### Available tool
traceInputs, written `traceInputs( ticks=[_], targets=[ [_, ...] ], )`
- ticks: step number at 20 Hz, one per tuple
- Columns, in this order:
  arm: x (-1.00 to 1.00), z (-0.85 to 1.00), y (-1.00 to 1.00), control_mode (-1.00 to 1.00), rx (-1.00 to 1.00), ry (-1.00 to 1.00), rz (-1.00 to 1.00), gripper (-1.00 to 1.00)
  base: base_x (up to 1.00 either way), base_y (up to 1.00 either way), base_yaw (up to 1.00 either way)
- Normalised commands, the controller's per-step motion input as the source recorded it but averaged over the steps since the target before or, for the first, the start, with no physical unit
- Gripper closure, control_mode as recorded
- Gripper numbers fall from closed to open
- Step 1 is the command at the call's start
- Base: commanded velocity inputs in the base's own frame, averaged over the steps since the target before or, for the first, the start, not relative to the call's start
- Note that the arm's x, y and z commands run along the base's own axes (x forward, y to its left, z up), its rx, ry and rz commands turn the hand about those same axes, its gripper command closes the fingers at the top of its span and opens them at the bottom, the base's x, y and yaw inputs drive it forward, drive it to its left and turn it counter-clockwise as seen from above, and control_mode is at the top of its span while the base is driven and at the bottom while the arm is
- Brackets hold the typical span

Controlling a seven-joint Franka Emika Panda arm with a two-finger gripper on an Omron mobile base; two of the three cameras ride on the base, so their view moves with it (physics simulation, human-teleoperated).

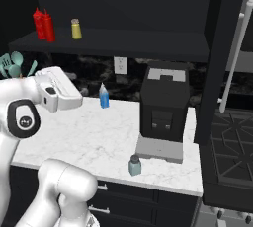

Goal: Put the shaker and condiment bottle from the counter next to their counterparts in the cabinet.

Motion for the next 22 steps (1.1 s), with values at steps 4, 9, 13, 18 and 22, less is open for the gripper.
traceInputs(
  ticks=[4, 9, 13, 18, 22],
  targets=[
    [-0.57, -1.00, -0.49, -1.00, 0.06, -0.14, -0.14, -1.00, 0.00, 0.00, 0.00],
    [-0.26, -1.00, -0.31, -1.00, 0.01, -0.05, -0.11, -1.00, 0.00, 0.00, 0.00],
    [0.02, -0.97, -0.20, -1.00, -0.01, -0.07, 0.00, -1.00, 0.00, 0.00, 0.00],
    [-0.12, -1.00, -0.66, -1.00, -0.02, -0.21, 0.00, -1.00, 0.00, 0.00, 0.00],
    [-0.08, -0.95, -0.71, -1.00, -0.01, -0.21, 0.00, -1.00, 0.00, 0.00, 0.00]
  ],
)
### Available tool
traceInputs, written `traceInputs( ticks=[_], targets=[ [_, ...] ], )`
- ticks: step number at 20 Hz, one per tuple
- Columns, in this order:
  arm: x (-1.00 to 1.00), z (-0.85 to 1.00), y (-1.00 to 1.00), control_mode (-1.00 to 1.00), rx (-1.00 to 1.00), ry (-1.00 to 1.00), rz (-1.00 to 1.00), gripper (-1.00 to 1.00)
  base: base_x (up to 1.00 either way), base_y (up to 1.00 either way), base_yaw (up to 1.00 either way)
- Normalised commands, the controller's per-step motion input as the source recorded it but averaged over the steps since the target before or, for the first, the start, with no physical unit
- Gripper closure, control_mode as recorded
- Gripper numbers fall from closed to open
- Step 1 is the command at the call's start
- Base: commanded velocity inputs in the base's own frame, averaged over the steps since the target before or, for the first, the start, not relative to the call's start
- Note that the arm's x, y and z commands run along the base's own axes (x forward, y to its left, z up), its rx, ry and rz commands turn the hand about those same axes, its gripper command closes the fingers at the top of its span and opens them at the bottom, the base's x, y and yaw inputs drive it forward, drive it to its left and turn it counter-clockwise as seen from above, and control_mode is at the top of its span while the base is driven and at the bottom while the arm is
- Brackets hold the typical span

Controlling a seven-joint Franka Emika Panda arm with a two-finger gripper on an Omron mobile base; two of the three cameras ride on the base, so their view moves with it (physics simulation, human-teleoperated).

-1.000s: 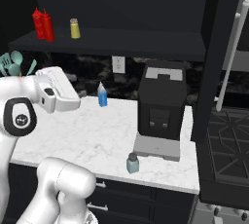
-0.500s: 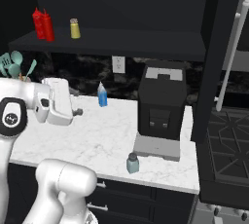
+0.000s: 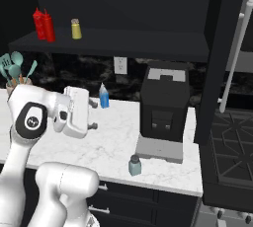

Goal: Put the shaker and condiment bottle from the counter next to their counterparts in the cabinet.

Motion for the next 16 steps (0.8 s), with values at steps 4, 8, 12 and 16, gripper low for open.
traceInputs(
  ticks=[4, 8, 12, 16],
  targets=[
    [-0.09, -0.98, -0.46, -1.00, -0.09, -0.10, 0.00, -1.00, 0.00, 0.00, 0.00],
    [-0.21, -0.99, -0.30, -1.00, -0.13, -0.11, -0.01, -1.00, 0.00, 0.00, 0.00],
    [-0.16, -0.98, -0.22, -1.00, -0.15, -0.10, -0.01, -1.00, 0.00, 0.00, 0.00],
    [-0.18, -0.98, -0.40, -1.00, -0.08, -0.10, -0.02, -1.00, 0.00, 0.00, 0.00]
  ],
)
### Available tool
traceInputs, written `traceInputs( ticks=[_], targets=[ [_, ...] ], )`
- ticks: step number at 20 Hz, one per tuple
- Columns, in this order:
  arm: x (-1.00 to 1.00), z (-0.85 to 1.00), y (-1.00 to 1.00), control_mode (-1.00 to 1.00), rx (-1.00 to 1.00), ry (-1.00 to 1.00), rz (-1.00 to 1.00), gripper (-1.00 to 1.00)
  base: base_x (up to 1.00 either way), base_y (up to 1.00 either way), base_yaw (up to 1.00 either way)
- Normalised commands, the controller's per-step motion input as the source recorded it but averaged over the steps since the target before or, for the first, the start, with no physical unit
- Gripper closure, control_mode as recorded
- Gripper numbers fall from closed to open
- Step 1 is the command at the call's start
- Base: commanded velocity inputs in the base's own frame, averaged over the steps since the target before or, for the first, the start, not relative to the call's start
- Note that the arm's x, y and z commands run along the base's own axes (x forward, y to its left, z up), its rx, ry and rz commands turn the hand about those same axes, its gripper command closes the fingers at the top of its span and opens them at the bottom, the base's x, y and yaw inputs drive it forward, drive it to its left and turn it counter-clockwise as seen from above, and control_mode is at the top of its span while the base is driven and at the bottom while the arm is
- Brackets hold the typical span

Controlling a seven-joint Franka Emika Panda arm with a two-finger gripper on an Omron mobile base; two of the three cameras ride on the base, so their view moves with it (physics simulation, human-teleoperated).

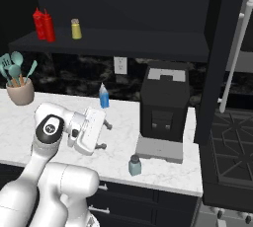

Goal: Put the shaker and condiment bottle from the counter next to their counterparts in the cabinet.

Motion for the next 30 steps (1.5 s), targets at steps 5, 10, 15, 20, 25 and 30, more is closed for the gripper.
traceInputs(
  ticks=[5, 10, 15, 20, 25, 30],
  targets=[
    [-0.10, -0.76, -0.16, -1.00, -0.07, 0.01, -0.02, -1.00, 0.00, 0.00, 0.00],
    [0.00, -0.62, 0.00, -1.00, -0.15, 0.05, -0.01, -1.00, 0.00, 0.00, 0.00],
    [0.00, -0.68, -0.14, -1.00, -0.10, 0.00, -0.03, -1.00, 0.00, 0.00, 0.00],
    [0.00, -0.81, -0.46, -1.00, -0.03, 0.00, 0.00, -1.00, 0.00, 0.00, 0.00],
    [-0.07, -0.73, -0.47, -1.00, 0.00, 0.00, 0.00, -1.00, 0.00, 0.00, 0.00],
    [-0.14, -0.58, -0.30, -1.00, -0.01, 0.00, 0.00, -1.00, 0.00, 0.00, 0.00]
  ],
)
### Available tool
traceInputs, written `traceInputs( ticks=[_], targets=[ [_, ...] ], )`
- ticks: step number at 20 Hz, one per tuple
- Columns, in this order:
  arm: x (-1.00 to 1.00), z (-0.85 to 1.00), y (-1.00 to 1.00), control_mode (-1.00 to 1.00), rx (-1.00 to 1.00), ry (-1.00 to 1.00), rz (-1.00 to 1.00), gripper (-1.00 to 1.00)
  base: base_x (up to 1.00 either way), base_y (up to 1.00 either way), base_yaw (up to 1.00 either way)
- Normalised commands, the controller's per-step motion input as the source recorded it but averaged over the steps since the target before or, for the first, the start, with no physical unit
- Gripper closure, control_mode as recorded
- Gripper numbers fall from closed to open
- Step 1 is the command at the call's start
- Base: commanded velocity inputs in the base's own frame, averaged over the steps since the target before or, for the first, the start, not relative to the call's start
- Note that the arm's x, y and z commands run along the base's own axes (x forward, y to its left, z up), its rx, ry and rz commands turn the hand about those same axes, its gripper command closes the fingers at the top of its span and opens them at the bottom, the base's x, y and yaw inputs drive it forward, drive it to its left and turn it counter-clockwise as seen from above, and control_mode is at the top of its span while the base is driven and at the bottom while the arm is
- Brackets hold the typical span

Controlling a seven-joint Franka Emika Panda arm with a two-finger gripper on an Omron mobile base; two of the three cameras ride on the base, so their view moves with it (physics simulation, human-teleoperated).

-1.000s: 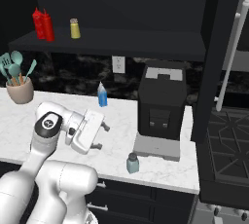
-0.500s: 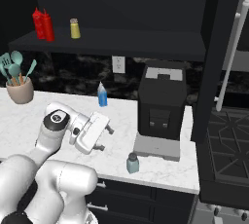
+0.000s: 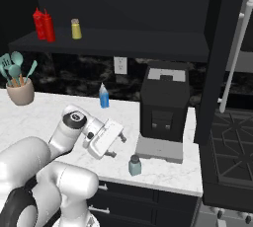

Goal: Put the shaker and condiment bottle from the counter next to their counterparts in the cabinet.

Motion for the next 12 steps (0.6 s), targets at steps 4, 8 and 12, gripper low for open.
traceInputs(
  ticks=[4, 8, 12],
  targets=[
    [-0.02, -0.55, -0.04, -1.00, -0.05, 0.01, 0.00, -1.00, 0.00, 0.00, 0.00],
    [-0.01, -0.56, -0.08, -1.00, -0.07, 0.00, 0.00, -1.00, 0.00, 0.00, 0.00],
    [-0.01, -0.34, -0.18, -1.00, -0.01, 0.00, 0.00, -1.00, 0.00, 0.00, 0.00]
  ],
)
